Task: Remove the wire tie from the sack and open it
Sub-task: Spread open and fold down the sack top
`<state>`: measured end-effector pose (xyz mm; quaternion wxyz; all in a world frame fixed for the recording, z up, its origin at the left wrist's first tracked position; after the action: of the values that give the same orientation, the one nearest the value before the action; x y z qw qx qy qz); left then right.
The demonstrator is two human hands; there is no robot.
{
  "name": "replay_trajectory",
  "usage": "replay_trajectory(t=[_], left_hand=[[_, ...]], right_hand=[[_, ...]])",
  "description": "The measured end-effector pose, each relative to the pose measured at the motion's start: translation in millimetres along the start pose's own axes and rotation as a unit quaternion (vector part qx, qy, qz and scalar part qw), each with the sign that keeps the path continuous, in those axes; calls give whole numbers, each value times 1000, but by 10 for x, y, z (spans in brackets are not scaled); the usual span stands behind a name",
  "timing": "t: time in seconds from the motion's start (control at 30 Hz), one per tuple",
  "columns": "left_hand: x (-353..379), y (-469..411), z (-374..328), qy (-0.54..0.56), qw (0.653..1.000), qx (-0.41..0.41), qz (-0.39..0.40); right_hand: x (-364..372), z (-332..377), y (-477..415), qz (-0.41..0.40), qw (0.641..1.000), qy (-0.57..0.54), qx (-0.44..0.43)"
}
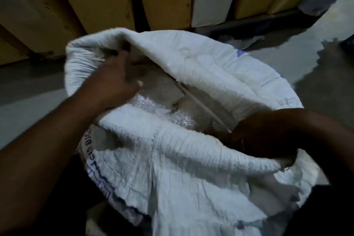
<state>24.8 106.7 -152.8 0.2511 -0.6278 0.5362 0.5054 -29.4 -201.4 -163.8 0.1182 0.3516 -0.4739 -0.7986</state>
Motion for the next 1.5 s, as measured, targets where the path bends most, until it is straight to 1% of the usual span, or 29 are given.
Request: replay_trajectory(t=[0.03,0.07,0.13,0.17,0.2,0.23,0.27,0.33,0.37,0.4,0.43,0.47,0.57,0.63,0.7,0.77,0.8,0.83,0.9,0.97,1.03,1.1,1.13,1.2,1.27,1.37,1.43,1.5], left_hand=[[-80,-71,74,-4,999,-24,-24],[-154,-111,123,-17,998,-46,-45],[-202,-91,123,-42,995,-69,-57],[-155,-34,71,-52,996,-64,-40],[-78,55,-14,-65,997,-47,-13],[21,150,-104,-83,996,-22,17],[122,258,-201,-108,993,12,45],[292,464,-370,-166,978,83,91],[352,557,-420,-191,970,100,115],[394,631,-439,-213,961,100,143],[422,683,-426,-237,952,89,173],[445,721,-384,-270,938,72,208],[499,802,-207,-366,881,28,298],[518,885,-187,-393,861,33,323],[564,980,-205,-401,852,57,331],[590,1024,-249,-377,866,78,320],[576,1004,-288,-347,884,89,301],[537,948,-335,-308,907,106,267],[394,783,-438,-204,952,141,177],[261,617,-474,-82,977,152,124],[177,462,-454,5,985,141,96],[126,327,-411,55,988,118,78],[117,269,-380,75,989,103,74],[102,165,-317,115,988,71,69],[71,78,-250,142,988,45,50],[-14,-27,-126,154,988,20,12],[-87,-93,-16,182,983,3,-6],[-150,-137,90,195,981,-13,-20]], right_hand=[[20,-19,27,21,1000,1,6],[14,-17,50,23,1000,-3,6],[-27,21,73,1,1000,-22,-8],[-62,33,84,-27,999,-43,-11],[-130,26,105,-83,994,-73,-9],[-211,-16,116,-158,982,-105,-3],[-294,-72,137,-240,958,-154,4],[-388,-205,194,-379,880,-286,12],[-407,-270,216,-424,844,-326,20],[-433,-315,237,-457,819,-346,30],[-442,-364,232,-477,804,-353,43],[-449,-402,219,-489,800,-344,56],[-466,-531,180,-497,826,-232,131],[-459,-630,187,-505,819,-215,166],[-475,-659,209,-508,814,-211,186],[-547,-583,234,-524,816,-158,186],[-603,-487,246,-542,811,-136,171],[-654,-372,242,-560,805,-132,145],[-711,-118,170,-575,799,-158,73],[-725,108,55,-561,807,-186,8],[-704,222,-75,-532,832,-158,-27],[-675,147,-185,-504,856,-116,-5],[-665,54,-206,-499,859,-115,18],[-658,-182,-179,-505,849,-140,74],[-664,-405,-87,-525,828,-152,122],[-648,-649,63,-552,804,-152,162],[-622,-765,105,-548,805,-142,175],[-592,-855,109,-535,815,-131,182]])
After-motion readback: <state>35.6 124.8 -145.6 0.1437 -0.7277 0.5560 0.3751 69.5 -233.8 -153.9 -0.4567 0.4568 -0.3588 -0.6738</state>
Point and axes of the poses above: each hand's wrist, its own y-axis away from the middle knuckle, its own x-axis out of the palm, z = x × y, the point moved 6 cm from there along -y, towards the middle knuckle, and after that the axes turned 13 degrees about -x, right-handed, at the moved point
